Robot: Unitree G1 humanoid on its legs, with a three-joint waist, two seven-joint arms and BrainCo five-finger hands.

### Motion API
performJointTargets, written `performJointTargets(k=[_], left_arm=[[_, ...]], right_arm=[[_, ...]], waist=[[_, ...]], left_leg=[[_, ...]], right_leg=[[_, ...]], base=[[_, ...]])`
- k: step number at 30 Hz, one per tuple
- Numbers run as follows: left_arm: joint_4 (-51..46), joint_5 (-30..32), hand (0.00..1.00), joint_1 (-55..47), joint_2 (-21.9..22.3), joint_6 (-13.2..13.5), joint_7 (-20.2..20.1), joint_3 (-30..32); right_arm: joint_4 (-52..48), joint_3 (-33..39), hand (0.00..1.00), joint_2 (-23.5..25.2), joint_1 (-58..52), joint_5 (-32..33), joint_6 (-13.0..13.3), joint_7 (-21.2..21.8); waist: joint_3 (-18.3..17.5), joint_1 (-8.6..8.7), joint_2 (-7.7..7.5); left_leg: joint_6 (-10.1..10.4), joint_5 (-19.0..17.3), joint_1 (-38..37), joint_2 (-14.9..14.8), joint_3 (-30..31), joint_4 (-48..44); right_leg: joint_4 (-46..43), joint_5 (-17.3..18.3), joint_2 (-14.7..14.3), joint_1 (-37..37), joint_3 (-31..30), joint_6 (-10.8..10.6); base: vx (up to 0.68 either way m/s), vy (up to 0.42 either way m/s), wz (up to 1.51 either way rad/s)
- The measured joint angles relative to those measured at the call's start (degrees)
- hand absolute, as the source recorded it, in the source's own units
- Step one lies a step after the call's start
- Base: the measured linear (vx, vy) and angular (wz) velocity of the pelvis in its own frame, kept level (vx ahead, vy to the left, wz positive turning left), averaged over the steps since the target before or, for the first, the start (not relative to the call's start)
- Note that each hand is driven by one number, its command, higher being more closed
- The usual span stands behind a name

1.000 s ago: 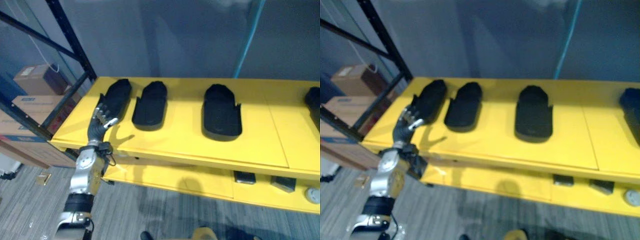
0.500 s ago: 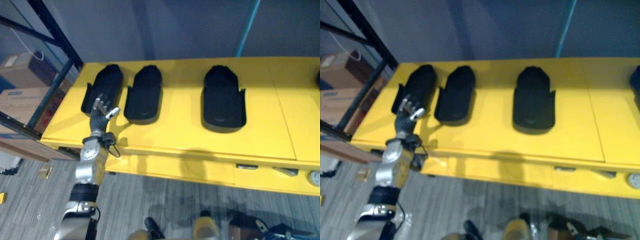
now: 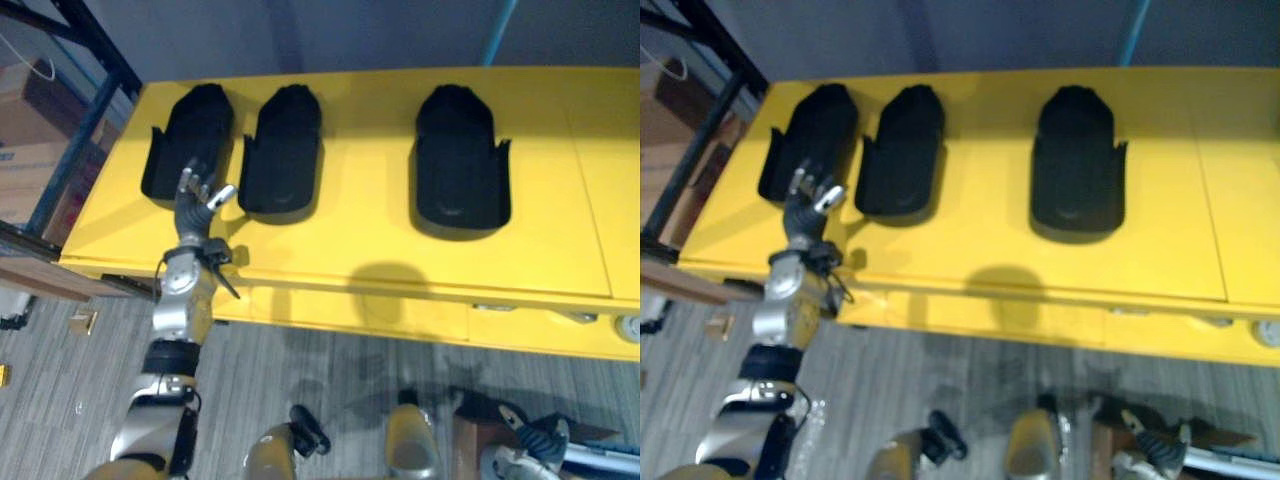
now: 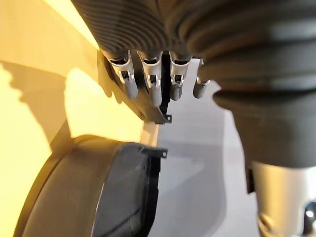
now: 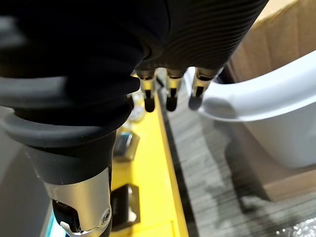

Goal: Walk over and take plastic housings, then place them on the shelf

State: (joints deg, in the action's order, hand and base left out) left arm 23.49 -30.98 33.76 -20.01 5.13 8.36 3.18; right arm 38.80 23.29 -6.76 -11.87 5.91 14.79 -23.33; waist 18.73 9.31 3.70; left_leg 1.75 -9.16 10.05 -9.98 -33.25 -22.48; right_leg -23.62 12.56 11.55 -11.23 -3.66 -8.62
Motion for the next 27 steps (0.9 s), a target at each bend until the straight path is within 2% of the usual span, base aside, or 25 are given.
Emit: performJointTargets(k=[3, 9, 11, 16, 24, 27], left_arm=[[2.2, -0.2, 0.00, 2.7, -2.4, 0.2, 0.2, 0.1], [5.4, -1.0, 0.00, 7.4, -4.3, 0.2, -0.2, 0.3], [6.9, -2.9, 0.00, 8.7, -4.4, 0.0, -0.7, 0.7], [7.6, -3.0, 0.00, 10.2, -4.5, -0.3, -2.3, 1.2], [11.6, -5.3, 0.00, 15.9, -6.4, -1.8, -3.4, 1.2], [11.6, -6.8, 0.00, 16.4, -6.8, -1.9, -4.0, 1.3]], right_arm=[[0.0, -0.1, 0.00, -0.4, 0.6, 0.0, 0.0, 0.2], [-0.1, -1.5, 0.00, -2.2, 1.5, 0.0, 0.0, 1.1], [-0.1, -1.5, 0.00, -2.2, 1.7, 0.0, 0.0, 1.1], [-0.1, -2.2, 0.00, -2.3, 2.1, 0.0, 0.0, 1.2], [-2.1, -2.6, 0.00, -2.6, 3.4, 0.0, 0.0, 2.1], [-2.2, -2.6, 0.00, -2.8, 3.5, 0.0, 0.0, 2.2]], waist=[[0.9, 0.14, -0.48], [2.5, 0.96, -0.60], [2.8, 0.88, -0.81], [3.1, 0.77, -1.24], [6.1, 1.07, -2.03], [6.2, 1.02, -2.09]], left_leg=[[0.1, -0.7, 0.1, -0.3, -0.4, -1.0], [-0.3, -2.3, 2.3, -1.0, -0.5, -4.0], [-0.2, -2.6, 2.2, -1.3, -0.6, -4.6], [-0.1, -3.3, 3.5, -2.0, -0.7, -6.2], [-0.5, -3.6, 5.3, -2.8, -0.7, -8.2], [-0.7, -3.7, 6.2, -3.1, -0.6, -8.9]], right_leg=[[-1.6, 0.7, 0.0, -0.8, -0.8, -0.1], [-4.0, 1.6, 0.1, -3.3, -1.6, -0.6], [-4.3, 1.6, 0.0, -3.3, -1.7, -0.6], [-5.7, 1.9, -0.4, -4.9, -2.2, -0.4], [-7.8, 2.1, -0.7, -7.2, -2.8, -0.5], [-8.2, 2.1, -0.8, -8.1, -2.8, -0.5]], base=[[-0.02, 0.003, -0.07], [-0.01, 0.007, -0.03], [0.01, 0.007, -0.05], [0.00, 0.000, -0.03], [-0.04, 0.000, -0.02], [-0.01, 0.001, 0.01]])
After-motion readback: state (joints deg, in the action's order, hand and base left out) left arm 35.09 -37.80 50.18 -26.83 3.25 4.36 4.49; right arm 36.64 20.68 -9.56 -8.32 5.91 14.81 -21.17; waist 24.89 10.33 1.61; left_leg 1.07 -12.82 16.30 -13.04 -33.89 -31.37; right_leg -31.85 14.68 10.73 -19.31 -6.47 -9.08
